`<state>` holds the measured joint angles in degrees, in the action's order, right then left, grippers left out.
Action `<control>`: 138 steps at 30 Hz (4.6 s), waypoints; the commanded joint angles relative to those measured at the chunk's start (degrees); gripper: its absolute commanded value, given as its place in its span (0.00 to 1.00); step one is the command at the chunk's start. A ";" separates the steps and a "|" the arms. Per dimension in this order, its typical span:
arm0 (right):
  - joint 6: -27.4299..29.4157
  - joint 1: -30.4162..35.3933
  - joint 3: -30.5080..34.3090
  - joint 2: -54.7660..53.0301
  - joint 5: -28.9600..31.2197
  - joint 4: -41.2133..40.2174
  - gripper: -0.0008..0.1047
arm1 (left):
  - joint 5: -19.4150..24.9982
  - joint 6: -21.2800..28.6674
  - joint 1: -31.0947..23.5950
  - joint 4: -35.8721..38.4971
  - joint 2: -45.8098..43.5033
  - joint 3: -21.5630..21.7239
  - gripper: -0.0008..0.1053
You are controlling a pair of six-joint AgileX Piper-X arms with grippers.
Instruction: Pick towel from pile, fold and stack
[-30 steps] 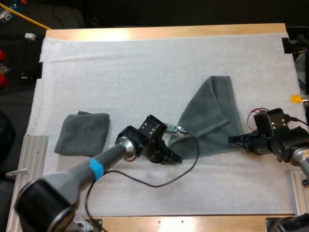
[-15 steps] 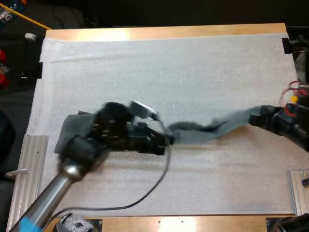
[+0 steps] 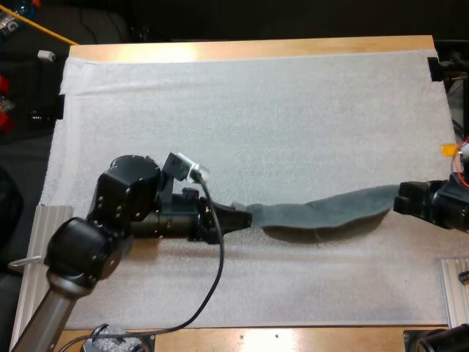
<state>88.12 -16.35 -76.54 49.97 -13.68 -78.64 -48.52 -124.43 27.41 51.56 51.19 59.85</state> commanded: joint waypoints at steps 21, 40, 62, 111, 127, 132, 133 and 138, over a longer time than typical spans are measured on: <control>-5.79 0.01 2.34 0.14 -9.70 -6.23 0.01 | 10.70 6.08 -0.12 8.74 -2.94 -2.47 0.01; -18.03 0.01 15.95 30.87 -3.02 41.37 0.01 | 10.33 5.23 -11.40 -23.00 28.41 -8.91 0.01; -23.28 0.14 15.95 40.15 1.90 62.52 0.27 | 14.49 -1.84 -16.63 -39.16 37.25 -8.91 0.28; -2.16 -9.96 15.99 15.14 4.27 26.31 0.01 | 29.51 16.33 -5.40 2.63 -6.32 -8.91 0.56; -3.05 -10.32 11.70 42.13 4.92 34.90 0.01 | 28.95 15.33 -4.55 4.23 -6.32 -8.91 0.56; -3.05 -10.32 8.42 47.73 4.92 34.99 0.01 | 28.79 15.33 -4.55 4.28 -6.32 -8.91 0.56; -3.05 -10.32 7.60 48.91 4.92 35.08 0.01 | 28.52 15.33 -4.55 4.28 -6.32 -8.91 0.56; -3.05 -10.32 4.71 53.40 4.92 35.07 0.01 | 28.17 15.33 -4.55 4.28 -6.32 -8.91 0.56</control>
<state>84.84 -26.55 -71.54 103.82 -8.71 -43.54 -19.89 -108.57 22.64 56.08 45.19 50.67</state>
